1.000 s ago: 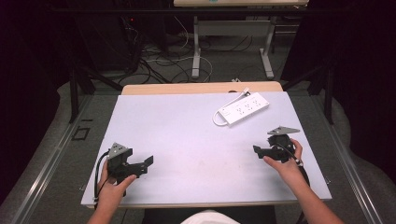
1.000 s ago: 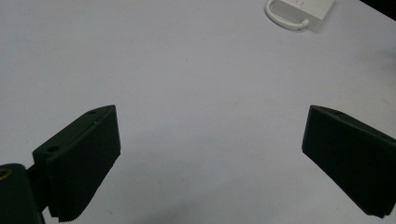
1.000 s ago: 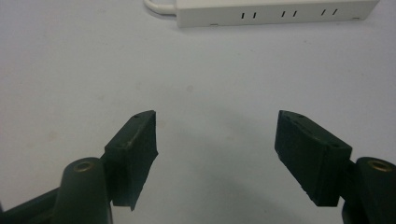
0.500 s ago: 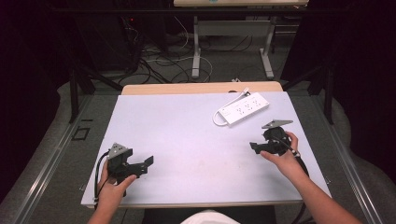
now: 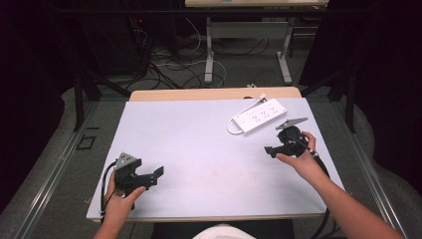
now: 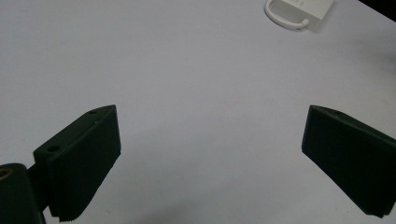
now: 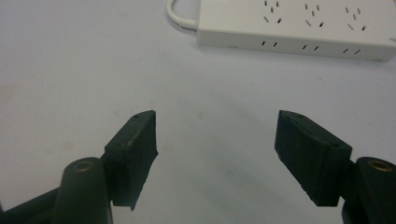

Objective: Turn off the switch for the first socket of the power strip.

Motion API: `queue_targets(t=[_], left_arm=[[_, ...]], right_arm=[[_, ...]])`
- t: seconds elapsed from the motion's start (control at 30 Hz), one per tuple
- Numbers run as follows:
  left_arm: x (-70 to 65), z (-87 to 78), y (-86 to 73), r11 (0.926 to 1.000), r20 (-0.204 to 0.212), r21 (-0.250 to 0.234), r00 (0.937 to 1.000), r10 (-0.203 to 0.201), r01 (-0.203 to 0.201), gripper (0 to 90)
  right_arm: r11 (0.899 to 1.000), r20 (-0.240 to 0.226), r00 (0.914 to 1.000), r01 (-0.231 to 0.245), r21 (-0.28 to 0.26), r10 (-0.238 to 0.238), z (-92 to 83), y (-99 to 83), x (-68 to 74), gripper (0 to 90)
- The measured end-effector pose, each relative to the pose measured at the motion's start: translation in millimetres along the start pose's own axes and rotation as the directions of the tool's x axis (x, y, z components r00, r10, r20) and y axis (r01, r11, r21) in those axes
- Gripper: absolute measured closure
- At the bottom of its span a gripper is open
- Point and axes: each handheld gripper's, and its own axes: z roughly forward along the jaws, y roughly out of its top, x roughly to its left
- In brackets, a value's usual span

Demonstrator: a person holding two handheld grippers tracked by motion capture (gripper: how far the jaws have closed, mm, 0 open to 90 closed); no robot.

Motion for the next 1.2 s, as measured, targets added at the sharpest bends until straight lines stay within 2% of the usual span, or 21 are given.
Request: queue_targets(t=[0.23,0.33,0.53,0.73,0.9,1.03,1.2], left_arm=[[0.0,0.1,0.0,1.0000,0.001,0.003,1.0000,0.000,0.000,4.5],[0.0,0.1,0.1,1.0000,0.002,0.002,1.0000,0.000,0.000,4.5],[-0.1,0.1,0.1,1.0000,0.002,0.002,1.0000,-0.001,0.001,4.5],[0.4,-0.2,0.3,0.9999,0.008,0.011,1.0000,0.001,-0.001,4.5],[0.3,0.2,0.1,1.0000,0.007,0.006,1.0000,0.000,0.000,4.5],[0.2,0.5,-0.1,1.0000,0.004,0.004,1.0000,0.000,0.000,4.6],[0.1,0.5,-0.2,1.0000,0.005,0.005,1.0000,0.000,0.000,4.8]], right_arm=[[0.999,-0.027,0.9996,0.002,0.032,-0.001,0.1,14.8,-4.2,30.7],[0.999,-0.024,0.9997,0.008,0.035,-0.007,0.0,18.5,-5.6,31.7],[0.999,-0.037,0.9991,-0.020,0.049,0.022,-2.9,34.3,-13.0,33.7],[0.998,-0.026,0.9994,-0.020,0.057,0.022,-4.0,46.8,-20.4,34.1],[0.997,-0.025,0.9995,-0.018,0.071,0.020,0.7,55.0,-24.7,38.5],[0.994,-0.032,0.9994,-0.010,0.104,0.013,4.1,62.0,-25.8,40.7],[0.994,-0.017,0.9999,0.000,0.110,0.002,9.3,69.4,-25.2,42.4]])
